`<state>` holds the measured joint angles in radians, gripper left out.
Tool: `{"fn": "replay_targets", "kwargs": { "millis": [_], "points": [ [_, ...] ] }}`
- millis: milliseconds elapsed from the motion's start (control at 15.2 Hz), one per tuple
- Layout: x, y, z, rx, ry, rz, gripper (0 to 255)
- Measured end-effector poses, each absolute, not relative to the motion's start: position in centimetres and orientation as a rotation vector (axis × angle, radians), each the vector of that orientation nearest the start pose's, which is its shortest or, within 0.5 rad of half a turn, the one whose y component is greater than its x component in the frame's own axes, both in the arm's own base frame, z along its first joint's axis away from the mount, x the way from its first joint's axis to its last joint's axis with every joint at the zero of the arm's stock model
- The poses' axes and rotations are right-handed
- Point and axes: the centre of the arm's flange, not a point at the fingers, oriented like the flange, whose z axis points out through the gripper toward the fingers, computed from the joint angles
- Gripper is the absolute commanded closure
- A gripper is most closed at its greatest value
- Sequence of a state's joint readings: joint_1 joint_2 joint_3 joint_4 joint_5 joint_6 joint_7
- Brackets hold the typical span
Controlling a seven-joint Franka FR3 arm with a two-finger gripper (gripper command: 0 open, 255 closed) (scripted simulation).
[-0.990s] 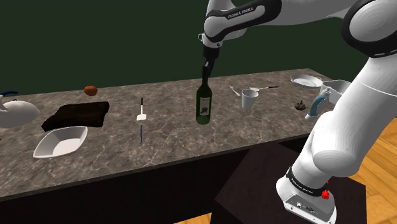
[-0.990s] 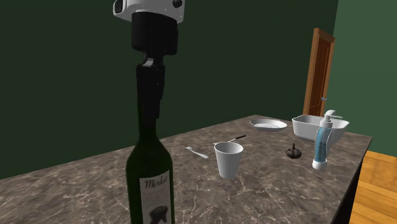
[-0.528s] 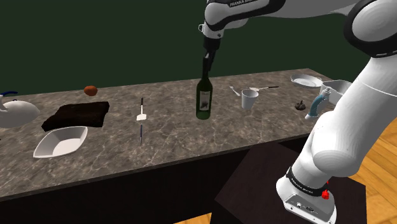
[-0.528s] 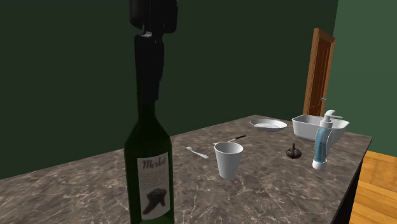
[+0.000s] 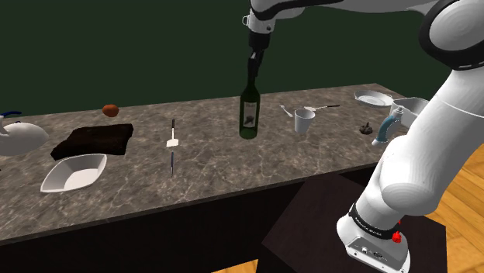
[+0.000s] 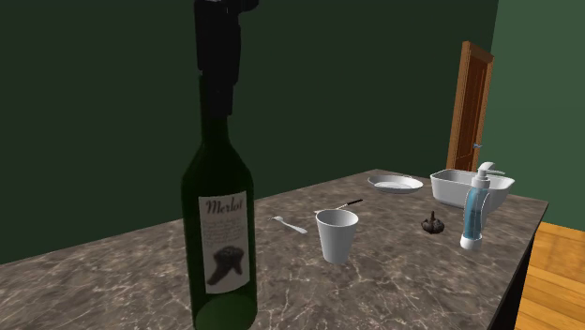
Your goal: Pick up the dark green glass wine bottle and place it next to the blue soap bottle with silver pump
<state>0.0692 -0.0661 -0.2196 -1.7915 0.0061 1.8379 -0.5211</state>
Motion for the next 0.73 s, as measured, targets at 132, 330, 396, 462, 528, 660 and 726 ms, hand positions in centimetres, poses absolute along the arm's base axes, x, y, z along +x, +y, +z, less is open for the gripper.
{"fn": "replay_targets", "kwargs": {
  "millis": [132, 330, 396, 462, 528, 660, 726],
  "points": [
    [54.7, -8.5, 58.9, -3.101, -0.578, -0.176, 255],
    [54.7, -8.6, 60.4, -3.1, -0.579, -0.176, 255],
    [54.8, -8.6, 60.9, -3.1, -0.578, -0.176, 255],
    [54.7, -8.5, 61.4, -3.1, -0.579, -0.176, 255],
    [54.7, -8.5, 61.9, -3.1, -0.579, -0.176, 255],
    [54.8, -8.5, 63.1, -3.1, -0.579, -0.176, 255],
    [54.8, -8.5, 63.7, -3.1, -0.579, -0.176, 255]
  ]
}}
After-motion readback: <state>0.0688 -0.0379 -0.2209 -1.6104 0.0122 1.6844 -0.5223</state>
